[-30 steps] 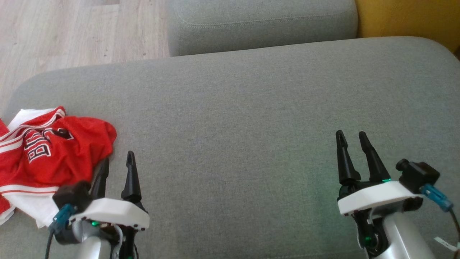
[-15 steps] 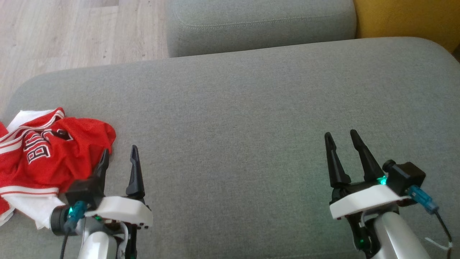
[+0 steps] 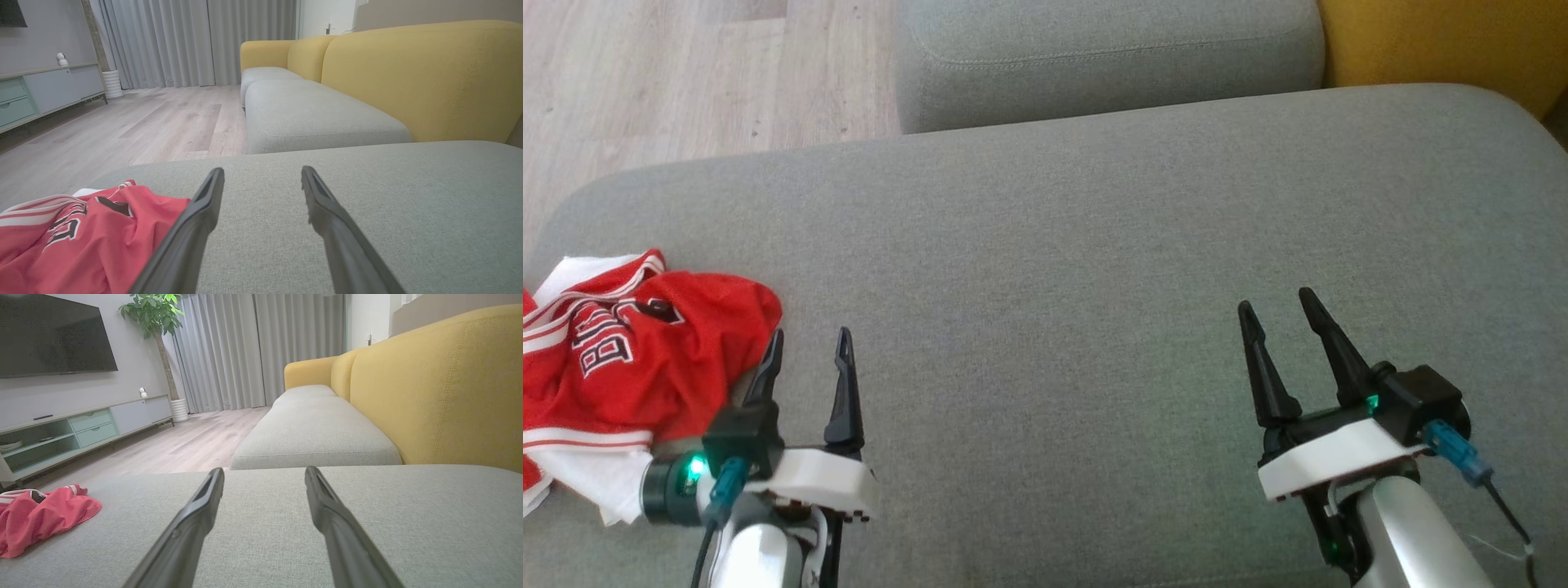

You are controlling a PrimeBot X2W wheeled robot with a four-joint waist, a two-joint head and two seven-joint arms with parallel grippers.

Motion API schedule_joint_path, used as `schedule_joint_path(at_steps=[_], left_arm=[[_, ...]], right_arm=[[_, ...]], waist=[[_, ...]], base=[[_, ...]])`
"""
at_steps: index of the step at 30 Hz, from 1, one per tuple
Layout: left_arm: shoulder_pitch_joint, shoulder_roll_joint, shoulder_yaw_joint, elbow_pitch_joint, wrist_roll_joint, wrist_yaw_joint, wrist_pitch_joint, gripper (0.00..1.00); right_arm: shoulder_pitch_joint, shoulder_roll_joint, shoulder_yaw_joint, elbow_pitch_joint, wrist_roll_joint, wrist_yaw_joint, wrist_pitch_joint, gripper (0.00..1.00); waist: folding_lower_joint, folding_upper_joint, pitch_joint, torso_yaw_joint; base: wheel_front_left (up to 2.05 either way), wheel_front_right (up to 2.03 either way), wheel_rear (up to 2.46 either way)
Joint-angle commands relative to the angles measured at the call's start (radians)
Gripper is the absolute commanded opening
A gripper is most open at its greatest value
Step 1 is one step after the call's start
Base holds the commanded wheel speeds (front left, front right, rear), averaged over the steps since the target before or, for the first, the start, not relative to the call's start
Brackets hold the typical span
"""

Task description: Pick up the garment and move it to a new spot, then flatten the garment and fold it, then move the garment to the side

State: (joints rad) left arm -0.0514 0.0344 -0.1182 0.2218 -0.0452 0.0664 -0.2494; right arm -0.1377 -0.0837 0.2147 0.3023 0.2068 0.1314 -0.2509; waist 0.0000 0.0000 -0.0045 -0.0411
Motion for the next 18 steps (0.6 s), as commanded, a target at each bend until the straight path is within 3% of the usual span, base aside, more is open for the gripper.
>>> schedule_joint_path(at_steps=[1,10,18], left_arm=[[-0.060,0.017,0.027,-0.033,0.008,0.005,-0.012,1.00],[-0.062,0.017,0.028,-0.023,0.006,0.004,-0.012,1.00],[-0.066,0.017,0.040,-0.004,-0.007,0.015,-0.012,1.00]], right_arm=[[-0.052,-0.012,0.019,-0.027,-0.006,-0.001,-0.011,1.00],[-0.050,-0.014,0.028,-0.024,-0.002,-0.001,-0.011,1.00],[-0.036,-0.021,0.072,-0.033,0.023,-0.001,-0.011,1.00]], waist=[[0.0000,0.0000,-0.001,0.000],[0.0000,0.0000,-0.006,0.013],[0.0000,0.0000,-0.018,0.100]], base=[[0.00,0.00,0.00],[0.00,0.00,0.00],[0.00,0.00,0.00]])
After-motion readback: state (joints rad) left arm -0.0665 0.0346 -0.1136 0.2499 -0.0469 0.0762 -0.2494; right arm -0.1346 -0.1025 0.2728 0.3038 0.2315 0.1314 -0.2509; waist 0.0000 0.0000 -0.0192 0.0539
